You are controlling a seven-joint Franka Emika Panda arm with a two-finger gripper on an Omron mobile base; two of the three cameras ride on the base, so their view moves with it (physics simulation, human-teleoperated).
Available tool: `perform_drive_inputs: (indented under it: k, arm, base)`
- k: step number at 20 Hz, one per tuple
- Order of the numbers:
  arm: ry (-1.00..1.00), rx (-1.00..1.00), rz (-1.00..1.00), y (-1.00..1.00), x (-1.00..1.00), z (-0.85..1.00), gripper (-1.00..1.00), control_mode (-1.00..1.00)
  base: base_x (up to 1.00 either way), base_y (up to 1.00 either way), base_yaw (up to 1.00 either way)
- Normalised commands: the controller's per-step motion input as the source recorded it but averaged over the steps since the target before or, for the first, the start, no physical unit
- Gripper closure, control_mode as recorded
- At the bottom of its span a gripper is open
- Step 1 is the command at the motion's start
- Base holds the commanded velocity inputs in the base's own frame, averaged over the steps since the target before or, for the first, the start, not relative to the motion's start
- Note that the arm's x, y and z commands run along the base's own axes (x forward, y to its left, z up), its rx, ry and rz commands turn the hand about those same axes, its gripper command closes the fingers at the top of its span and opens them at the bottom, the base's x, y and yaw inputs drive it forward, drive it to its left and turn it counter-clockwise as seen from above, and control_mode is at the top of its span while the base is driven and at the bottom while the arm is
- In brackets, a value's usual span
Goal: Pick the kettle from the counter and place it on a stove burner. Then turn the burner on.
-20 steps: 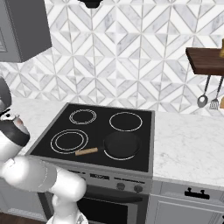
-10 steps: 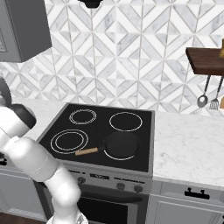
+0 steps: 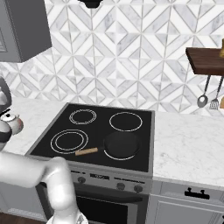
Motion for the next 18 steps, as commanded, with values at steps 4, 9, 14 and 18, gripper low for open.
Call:
perform_drive_inputs:
  k: [4,9,14,18]
  arm:
    - [0.0,-0.07,0.01,-0.16,0.04,-0.79,-1.0,-1.0]
    - [0.0,0.0,0.0,-0.03,0.21,-0.28,-1.0,-1.0]
    - [0.0,-0.01,0.01,0.0,0.17,-0.48,-1.0,-1.0]
    - [-0.01,0.0,0.0,0.14,0.37,-0.18,-1.0,-1.0]
  base:
    - [0.0,0.0,0.0]
    - [0.0,0.0,0.0]
    - [0.0,0.0,0.0]
    - [0.0,0.0,0.0]
